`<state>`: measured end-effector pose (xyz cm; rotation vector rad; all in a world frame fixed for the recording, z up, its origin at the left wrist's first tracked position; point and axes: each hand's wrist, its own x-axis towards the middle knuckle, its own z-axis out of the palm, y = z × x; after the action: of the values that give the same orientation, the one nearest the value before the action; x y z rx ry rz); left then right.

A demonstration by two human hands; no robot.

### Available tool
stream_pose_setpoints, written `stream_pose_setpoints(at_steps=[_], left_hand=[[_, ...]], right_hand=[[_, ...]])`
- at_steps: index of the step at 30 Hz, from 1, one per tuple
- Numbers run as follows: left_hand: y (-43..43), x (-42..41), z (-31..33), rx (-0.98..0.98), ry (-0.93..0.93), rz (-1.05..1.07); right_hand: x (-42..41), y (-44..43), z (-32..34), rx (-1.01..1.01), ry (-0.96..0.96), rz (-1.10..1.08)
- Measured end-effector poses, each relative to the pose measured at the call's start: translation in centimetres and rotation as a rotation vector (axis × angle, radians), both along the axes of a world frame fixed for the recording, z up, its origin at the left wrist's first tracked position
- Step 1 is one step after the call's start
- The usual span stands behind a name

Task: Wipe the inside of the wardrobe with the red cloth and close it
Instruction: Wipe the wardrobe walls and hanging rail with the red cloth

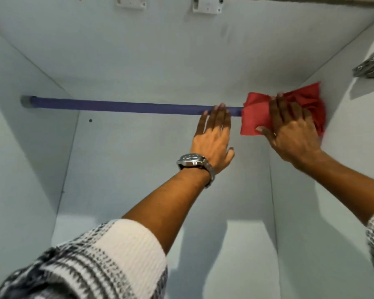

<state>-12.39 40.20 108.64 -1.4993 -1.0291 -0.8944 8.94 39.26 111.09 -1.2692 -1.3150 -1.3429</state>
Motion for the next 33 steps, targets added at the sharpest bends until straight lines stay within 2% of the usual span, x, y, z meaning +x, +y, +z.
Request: stream_pose_setpoints(at_steps=[4, 9, 15, 22, 26, 29, 33], left_hand=[[0.9, 2.7, -0.2, 0.026, -0.033, -0.008], [0.9, -0.4, -0.2, 0.086, -0.004, 0.053], [-0.8, -10.6, 0.3, 0.129, -0.075, 0.149], [-4.7, -27.5, -0.9, 0.033, -0.134, 0.349], [-6.8, -35.2, -1.5, -0.037, -0.291, 0.403], [-7.6, -38.4, -1.5, -0.037, -0.329, 0.377], [-7.3, -38.8, -1.5, -0.012, -0.331, 0.343]], right_hand=[[-0.8, -0.5, 0.3, -0.060, 0.012, -0.037], [-4.3, -0.6, 0.6, -0.103, 0.049, -0.067], [-13.0, -1.1, 0.8, -0.082, -0.009, 0.075], [-32.2, -2.7, 0.5, 0.003, -0.118, 0.119], [-41.9, -3.5, 1.1, -0.004, -0.213, 0.176], [-46.9, -3.8, 1.7, -0.070, -0.246, 0.261], [-48.0, -3.7, 1.8, -0.088, -0.208, 0.287]])
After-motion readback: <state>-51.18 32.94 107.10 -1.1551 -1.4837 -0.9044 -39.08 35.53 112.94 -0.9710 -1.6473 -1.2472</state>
